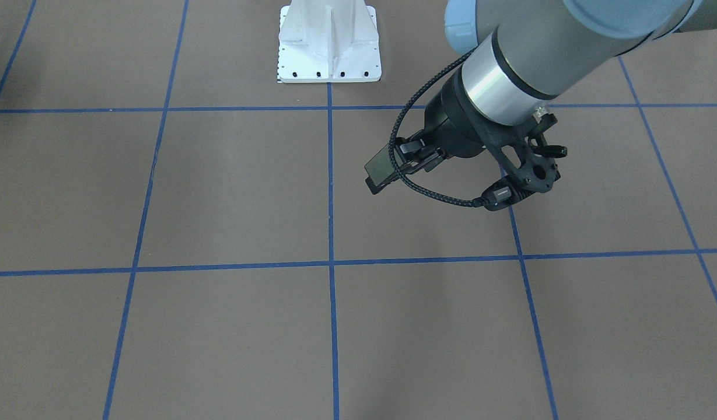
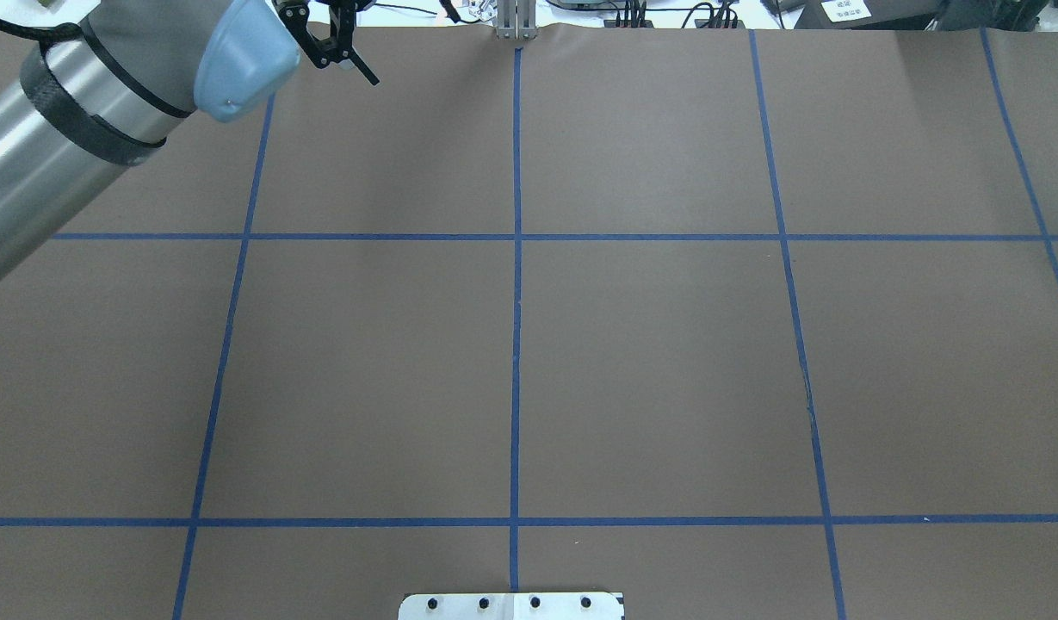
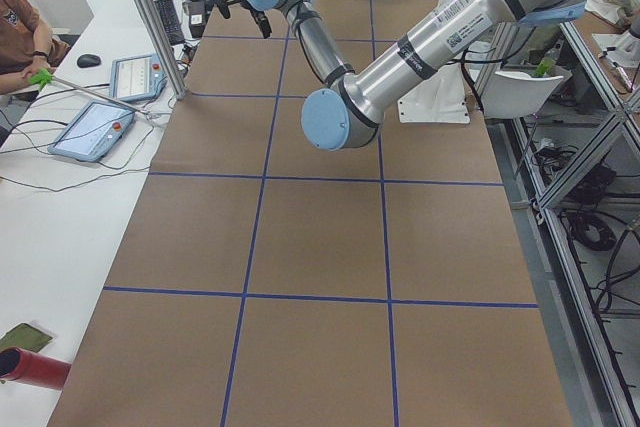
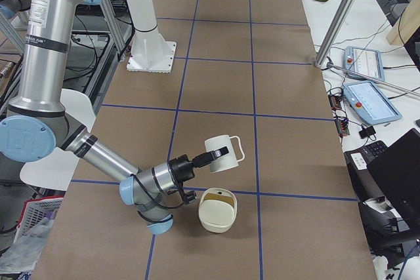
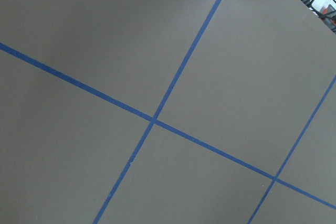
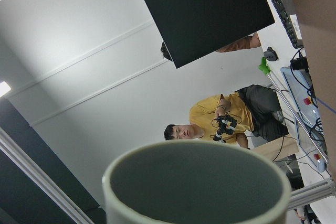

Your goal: Left arm hands cup to right arm to dump lemon

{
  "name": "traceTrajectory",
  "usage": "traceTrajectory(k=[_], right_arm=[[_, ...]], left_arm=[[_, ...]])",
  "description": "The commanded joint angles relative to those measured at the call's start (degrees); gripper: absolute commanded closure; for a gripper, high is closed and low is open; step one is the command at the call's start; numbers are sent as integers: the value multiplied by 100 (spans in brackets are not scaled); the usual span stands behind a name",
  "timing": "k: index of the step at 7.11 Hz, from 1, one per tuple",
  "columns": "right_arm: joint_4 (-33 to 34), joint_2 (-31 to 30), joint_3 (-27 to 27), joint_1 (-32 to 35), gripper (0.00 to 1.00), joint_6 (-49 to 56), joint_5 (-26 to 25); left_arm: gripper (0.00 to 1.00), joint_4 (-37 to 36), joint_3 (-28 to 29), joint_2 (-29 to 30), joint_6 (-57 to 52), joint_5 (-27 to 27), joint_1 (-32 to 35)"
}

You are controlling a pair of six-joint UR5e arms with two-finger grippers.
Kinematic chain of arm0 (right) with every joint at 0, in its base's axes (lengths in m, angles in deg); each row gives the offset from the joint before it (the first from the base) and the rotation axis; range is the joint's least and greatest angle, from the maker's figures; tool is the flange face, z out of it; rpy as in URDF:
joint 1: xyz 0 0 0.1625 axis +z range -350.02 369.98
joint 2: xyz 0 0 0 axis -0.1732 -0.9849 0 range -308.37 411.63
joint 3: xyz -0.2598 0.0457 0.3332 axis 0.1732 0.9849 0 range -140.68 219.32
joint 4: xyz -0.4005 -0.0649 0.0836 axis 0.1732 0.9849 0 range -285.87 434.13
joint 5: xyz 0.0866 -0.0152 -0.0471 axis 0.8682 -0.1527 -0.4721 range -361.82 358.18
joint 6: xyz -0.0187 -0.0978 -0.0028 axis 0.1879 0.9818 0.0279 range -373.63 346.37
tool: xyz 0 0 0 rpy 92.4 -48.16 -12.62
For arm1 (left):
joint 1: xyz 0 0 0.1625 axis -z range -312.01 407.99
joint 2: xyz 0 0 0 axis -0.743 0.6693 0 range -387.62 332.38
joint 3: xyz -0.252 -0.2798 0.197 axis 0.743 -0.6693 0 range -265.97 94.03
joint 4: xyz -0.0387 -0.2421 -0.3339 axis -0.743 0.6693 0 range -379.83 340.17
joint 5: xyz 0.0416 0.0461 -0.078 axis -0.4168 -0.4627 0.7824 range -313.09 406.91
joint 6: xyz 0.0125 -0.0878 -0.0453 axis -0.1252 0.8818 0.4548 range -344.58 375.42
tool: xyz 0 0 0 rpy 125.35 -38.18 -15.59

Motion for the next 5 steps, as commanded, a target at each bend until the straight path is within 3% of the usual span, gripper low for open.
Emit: traceTrajectory(k=[1, 5], right_arm=[[-15, -2, -71, 0, 84, 1470, 24], [72, -90, -115, 8, 85, 4310, 673]], left_arm=[[0, 11, 6, -10, -3, 0, -21], [0, 20, 6, -45, -3, 0, -48]])
